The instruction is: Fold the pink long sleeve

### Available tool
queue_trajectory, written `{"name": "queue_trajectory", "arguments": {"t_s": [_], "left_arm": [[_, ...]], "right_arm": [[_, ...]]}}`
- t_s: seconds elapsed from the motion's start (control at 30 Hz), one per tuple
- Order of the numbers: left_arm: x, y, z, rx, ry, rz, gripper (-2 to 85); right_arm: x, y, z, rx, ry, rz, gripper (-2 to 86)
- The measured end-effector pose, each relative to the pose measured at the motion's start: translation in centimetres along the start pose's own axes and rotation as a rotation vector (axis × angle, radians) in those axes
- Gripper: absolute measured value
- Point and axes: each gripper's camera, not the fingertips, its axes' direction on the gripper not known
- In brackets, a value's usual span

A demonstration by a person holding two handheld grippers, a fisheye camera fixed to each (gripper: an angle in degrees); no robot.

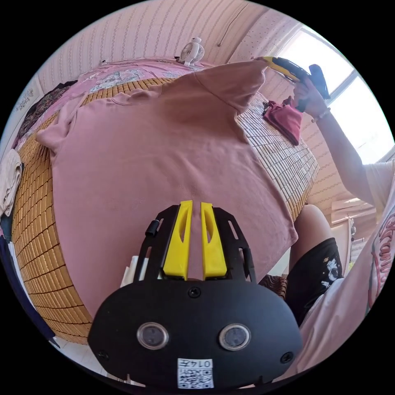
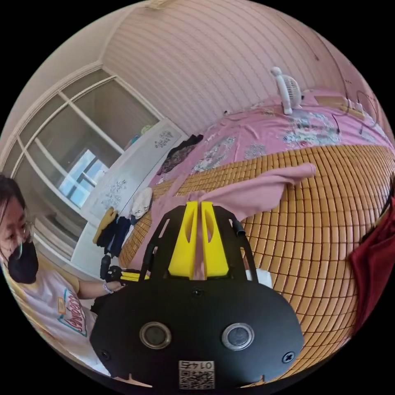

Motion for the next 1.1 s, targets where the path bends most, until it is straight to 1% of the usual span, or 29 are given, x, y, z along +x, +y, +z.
{"name": "queue_trajectory", "arguments": {"t_s": [0.07,0.13,0.2,0.27,0.33,0.4,0.43,0.5,0.53,0.57,0.63,0.67,0.7,0.73,0.8,0.83,0.87,0.9,0.93,1.0,1.03,1.07,1.1], "left_arm": [[0.3,-1.2,-0.1,0.037,0.022,0.02,3.7],[1.0,-3.3,0.6,0.057,0.04,0.052,3.8],[1.8,-4.8,1.6,0.061,0.034,0.085,3.8],[2.6,-6.0,3.1,0.053,0.025,0.11,3.9],[3.5,-7.3,5.6,0.032,0.03,0.135,4.1],[4.0,-7.9,7.8,0.002,0.023,0.144,4.3],[4.3,-8.3,9.4,-0.032,0.014,0.149,4.5],[4.8,-8.4,11.9,-0.085,-0.02,0.164,4.7],[5.0,-8.2,13.8,-0.14,-0.057,0.177,4.7],[5.1,-8.0,14.3,-0.132,-0.077,0.171,4.6],[5.4,-7.5,14.9,-0.108,-0.101,0.205,4.4],[5.4,-7.4,15.1,-0.109,-0.104,0.208,4.3],[5.3,-7.3,15.4,-0.112,-0.102,0.204,4.3],[5.2,-7.4,15.8,-0.12,-0.097,0.198,4.3],[5.0,-7.6,16.2,-0.134,-0.083,0.191,4.4],[5.1,-7.7,16.2,-0.137,-0.074,0.197,4.4],[5.2,-7.7,16.2,-0.133,-0.07,0.201,4.4],[5.4,-7.9,16.0,-0.117,-0.052,0.21,4.4],[5.6,-8.1,15.7,-0.097,-0.036,0.221,4.5],[6.0,-8.7,15.2,-0.073,-0.027,0.245,4.5],[6.3,-9.3,14.8,-0.052,-0.033,0.265,4.4],[6.3,-9.7,14.6,-0.038,-0.038,0.274,4.4],[6.3,-10.6,14.3,-0.015,-0.049,0.288,4.4]], "right_arm": [[-3.5,-0.4,-0.8,-0.002,0.075,-0.106,2.6],[-3.6,0.0,-0.6,-0.02,0.15,-0.118,5.6],[-0.5,1.9,0.0,-0.091,0.189,0.01,12.1],[1.5,4.9,-0.4,-0.097,0.144,0.107,13.2],[2.1,8.7,-0.9,-0.102,0.223,0.152,13.4],[1.9,14.0,-1.0,-0.139,0.349,0.165,13.5],[1.9,15.3,-0.7,-0.157,0.357,0.165,13.5],[2.1,19.4,2.1,-0.327,0.408,0.139,13.6],[2.4,20.3,3.0,-0.378,0.444,0.14,13.5],[3.2,21.8,4.6,-0.467,0.5,0.166,13.2],[2.8,22.8,4.4,-0.406,0.573,0.143,8.7],[3.0,22.8,4.1,-0.414,0.583,0.165,4.1],[3.5,22.6,3.6,-0.436,0.512,0.203,1.5],[3.6,22.5,3.2,-0.44,0.453,0.222,1.2],[3.8,21.5,-0.8,-0.379,0.136,0.27,1.0],[3.7,21.1,-2.3,-0.35,0.08,0.267,1.1],[3.5,20.6,-5.9,-0.27,0.07,0.263,1.3],[3.4,20.5,-9.6,-0.202,0.141,0.259,1.6],[3.5,20.7,-11.2,-0.173,0.196,0.267,1.8],[5.2,23.2,-15.8,-0.098,0.438,0.39,3.6],[5.8,24.1,-16.3,-0.09,0.47,0.436,4.4],[6.6,25.9,-17.0,-0.063,0.508,0.526,5.5],[6.5,27.9,-17.2,-0.008,0.541,0.58,5.9]]}}
